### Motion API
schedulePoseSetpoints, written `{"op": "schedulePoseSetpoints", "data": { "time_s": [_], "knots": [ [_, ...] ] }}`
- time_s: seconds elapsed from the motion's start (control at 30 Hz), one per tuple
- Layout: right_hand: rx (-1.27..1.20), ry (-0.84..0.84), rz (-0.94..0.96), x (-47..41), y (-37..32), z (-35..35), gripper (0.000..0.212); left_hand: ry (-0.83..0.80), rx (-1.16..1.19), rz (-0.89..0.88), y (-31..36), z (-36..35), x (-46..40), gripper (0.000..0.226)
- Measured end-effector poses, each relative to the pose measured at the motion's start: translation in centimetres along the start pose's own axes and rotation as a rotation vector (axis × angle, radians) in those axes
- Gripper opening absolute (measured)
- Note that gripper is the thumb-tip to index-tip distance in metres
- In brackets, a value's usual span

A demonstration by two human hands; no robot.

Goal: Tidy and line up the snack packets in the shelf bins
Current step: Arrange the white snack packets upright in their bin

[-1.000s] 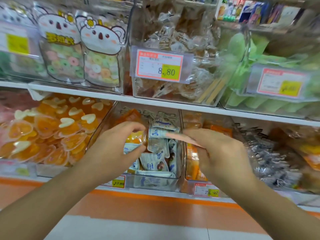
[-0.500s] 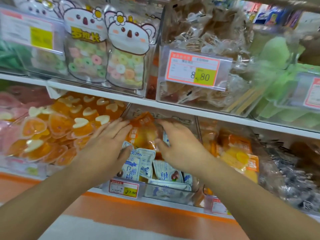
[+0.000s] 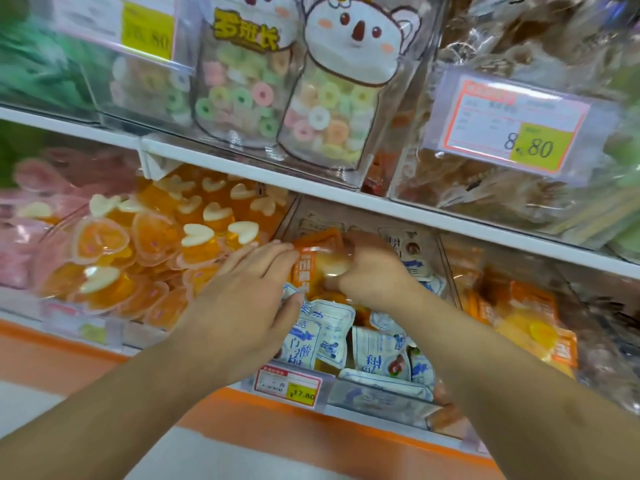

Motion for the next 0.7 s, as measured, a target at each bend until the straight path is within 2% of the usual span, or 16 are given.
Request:
{"op": "schedulePoseSetpoints", "data": {
  "time_s": [0.1,0.23,0.33,0.4,0.47,0.6,0.7],
  "knots": [
    [-0.078,-0.039,-0.016,0.9,-0.7,0.5,0.04,0.006,0.051,0.007,-0.2,-0.1,-0.1,0.054],
    [-0.057,0.031,0.065,2.7,-2.2,1.4,0.045,0.063,0.227,0.065,-0.5,0.6,0.3,0.05],
    [-0.078,0.179,0.197,5.9,-2.9,2.4,0.036,0.18,0.409,0.094,-0.7,1.9,0.6,0.045],
    [-0.085,0.263,0.365,9.2,-3.5,3.0,0.036,0.281,0.559,0.09,-0.7,2.9,1.0,0.037],
    [0.06,0.326,0.473,12.4,-3.5,3.3,0.041,0.333,0.705,0.078,-0.3,3.8,1.2,0.033],
    [0.41,0.484,0.476,17.9,-0.6,3.7,0.057,0.2,0.768,0.04,2.0,3.0,1.0,0.023],
    [0.534,0.6,0.37,21.2,3.8,5.7,0.047,0.085,0.622,0.014,4.0,1.8,0.6,0.024]
  ]
}}
Point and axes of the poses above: each hand's wrist, its own x-axis away from the middle knuckle, its own z-axis out of the back of the hand, y = z × x, the point moved 8 cm from there along -x, towards the middle knuckle, and after that the axes turned 15 degrees about -y, right-handed, at the moved point
